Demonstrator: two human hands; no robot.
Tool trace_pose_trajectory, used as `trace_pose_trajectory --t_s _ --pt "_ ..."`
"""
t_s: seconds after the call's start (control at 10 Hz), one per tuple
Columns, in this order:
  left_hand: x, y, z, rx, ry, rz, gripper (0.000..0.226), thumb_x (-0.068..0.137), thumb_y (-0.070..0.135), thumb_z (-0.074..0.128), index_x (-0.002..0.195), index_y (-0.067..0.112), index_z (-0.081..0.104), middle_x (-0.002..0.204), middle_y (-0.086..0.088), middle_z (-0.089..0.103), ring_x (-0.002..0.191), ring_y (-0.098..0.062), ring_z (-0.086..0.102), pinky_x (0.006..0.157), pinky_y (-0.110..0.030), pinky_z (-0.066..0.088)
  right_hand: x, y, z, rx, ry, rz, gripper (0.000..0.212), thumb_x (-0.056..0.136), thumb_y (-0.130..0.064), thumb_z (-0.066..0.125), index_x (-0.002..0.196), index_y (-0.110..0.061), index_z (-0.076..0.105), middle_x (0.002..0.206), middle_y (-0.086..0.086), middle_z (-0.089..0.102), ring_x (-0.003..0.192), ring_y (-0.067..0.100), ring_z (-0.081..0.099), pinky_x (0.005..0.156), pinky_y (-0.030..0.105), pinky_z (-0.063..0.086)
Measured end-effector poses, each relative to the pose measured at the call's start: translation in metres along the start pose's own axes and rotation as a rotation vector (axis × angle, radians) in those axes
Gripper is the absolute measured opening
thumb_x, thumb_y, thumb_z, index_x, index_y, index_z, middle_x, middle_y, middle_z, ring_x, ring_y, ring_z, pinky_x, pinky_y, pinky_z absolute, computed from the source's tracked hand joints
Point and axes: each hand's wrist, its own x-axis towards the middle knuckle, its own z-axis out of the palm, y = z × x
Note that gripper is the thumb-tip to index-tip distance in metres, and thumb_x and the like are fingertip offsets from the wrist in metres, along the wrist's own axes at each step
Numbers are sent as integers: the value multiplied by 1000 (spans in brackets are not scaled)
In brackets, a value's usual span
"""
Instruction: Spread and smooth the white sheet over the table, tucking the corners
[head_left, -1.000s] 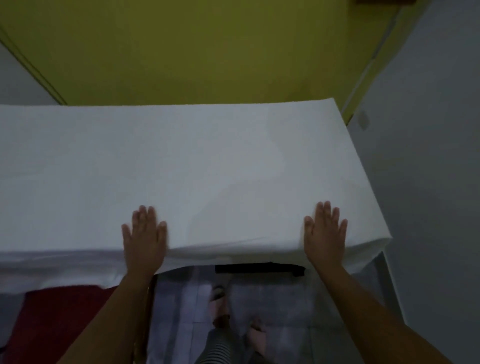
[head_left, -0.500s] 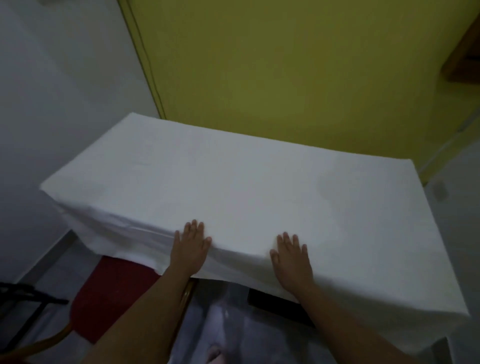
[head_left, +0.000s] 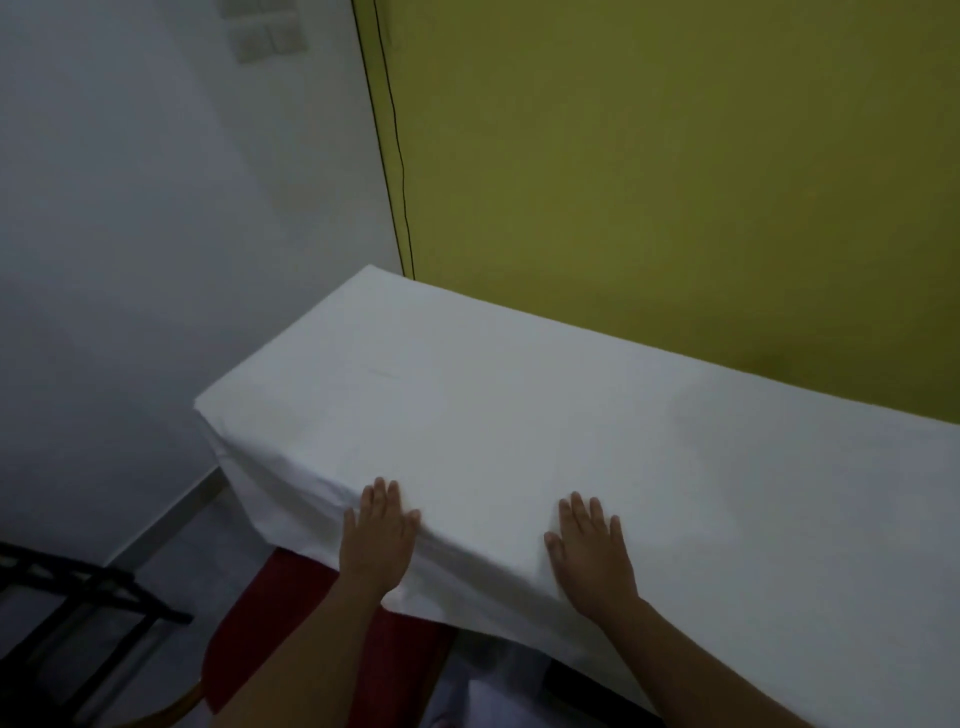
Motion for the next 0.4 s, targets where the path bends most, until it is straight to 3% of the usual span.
trace_pose_trajectory --t_s 0.1,0.2,0.4 --pt "27 -29 -11 14 13 25 86 84 62 -22 151 12 -3 158 -7 -8 148 -23 -1 118 -46 4 32 -27 1 -3 -24 -6 58 102 -41 15 153 -14 7 162 5 1 148 24 -3 119 44 0" --pt "56 -48 -28 45 -4 5 66 99 50 2 152 12 -1 160 -8 -5 148 -23 -2 119 -46 4 58 -45 -4 0 -33 -8 59 102 -42 15 152 -13 6 162 6 1 148 25 -3 119 44 -1" --pt "109 -33 -84 81 14 68 59 102 44 14 152 12 9 161 -9 4 148 -23 3 118 -46 4 113 -63 -42 -32 -202 -130 61 102 -43 18 153 -13 3 162 5 -4 148 25 -6 119 46 -2"
